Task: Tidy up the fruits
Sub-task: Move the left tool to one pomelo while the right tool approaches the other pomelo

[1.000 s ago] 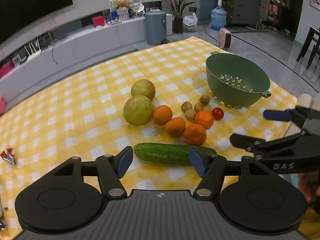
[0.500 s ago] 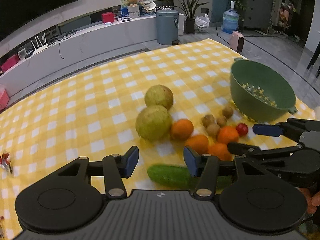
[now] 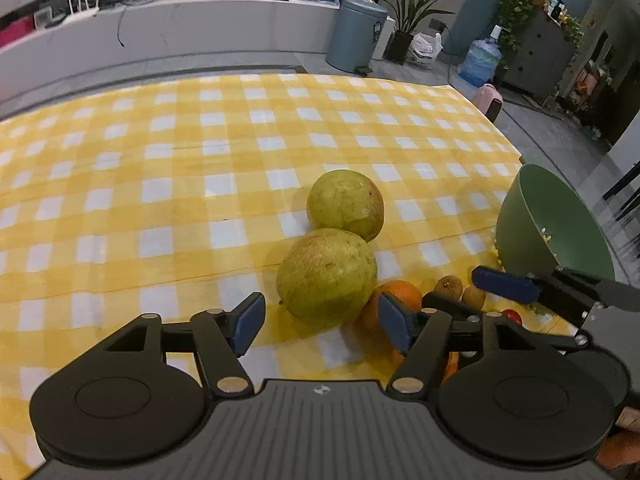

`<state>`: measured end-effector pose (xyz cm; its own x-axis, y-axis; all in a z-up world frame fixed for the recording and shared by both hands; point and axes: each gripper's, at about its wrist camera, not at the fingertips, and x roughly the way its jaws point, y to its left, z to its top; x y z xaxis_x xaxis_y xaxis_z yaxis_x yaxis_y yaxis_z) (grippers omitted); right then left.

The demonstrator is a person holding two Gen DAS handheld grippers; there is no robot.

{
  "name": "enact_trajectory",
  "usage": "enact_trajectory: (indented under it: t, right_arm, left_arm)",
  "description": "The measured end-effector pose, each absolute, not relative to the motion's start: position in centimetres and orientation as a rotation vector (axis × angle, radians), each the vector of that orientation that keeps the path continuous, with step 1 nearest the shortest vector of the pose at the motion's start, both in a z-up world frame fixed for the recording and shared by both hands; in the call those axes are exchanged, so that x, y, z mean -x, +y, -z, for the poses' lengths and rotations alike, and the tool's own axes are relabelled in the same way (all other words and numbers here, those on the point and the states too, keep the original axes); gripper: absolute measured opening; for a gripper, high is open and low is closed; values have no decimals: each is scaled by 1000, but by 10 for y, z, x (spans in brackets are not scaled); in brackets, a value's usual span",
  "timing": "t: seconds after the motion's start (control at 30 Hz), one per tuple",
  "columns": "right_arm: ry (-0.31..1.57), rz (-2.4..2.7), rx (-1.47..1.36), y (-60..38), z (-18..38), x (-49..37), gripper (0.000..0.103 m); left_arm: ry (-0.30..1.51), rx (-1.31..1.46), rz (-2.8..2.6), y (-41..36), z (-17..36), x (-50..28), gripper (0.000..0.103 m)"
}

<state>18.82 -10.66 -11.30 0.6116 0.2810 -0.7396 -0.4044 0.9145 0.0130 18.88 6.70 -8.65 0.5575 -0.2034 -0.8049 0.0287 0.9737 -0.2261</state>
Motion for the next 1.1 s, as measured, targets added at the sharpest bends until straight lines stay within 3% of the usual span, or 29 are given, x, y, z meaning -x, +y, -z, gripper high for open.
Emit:
enact_trajectory:
  t: [0.43, 1.03, 1.1]
  right_arm:
    - [818, -377, 204, -107, 115, -202, 47]
    - [780, -433, 117, -96, 104, -222, 51]
    - [786, -449, 82, -89, 105, -230, 57]
  left_arm:
    - [1007, 308, 183, 76, 115, -205, 78]
    - [940, 383, 129, 111, 107, -191, 65]
    - [928, 393, 137, 114, 107, -190, 61]
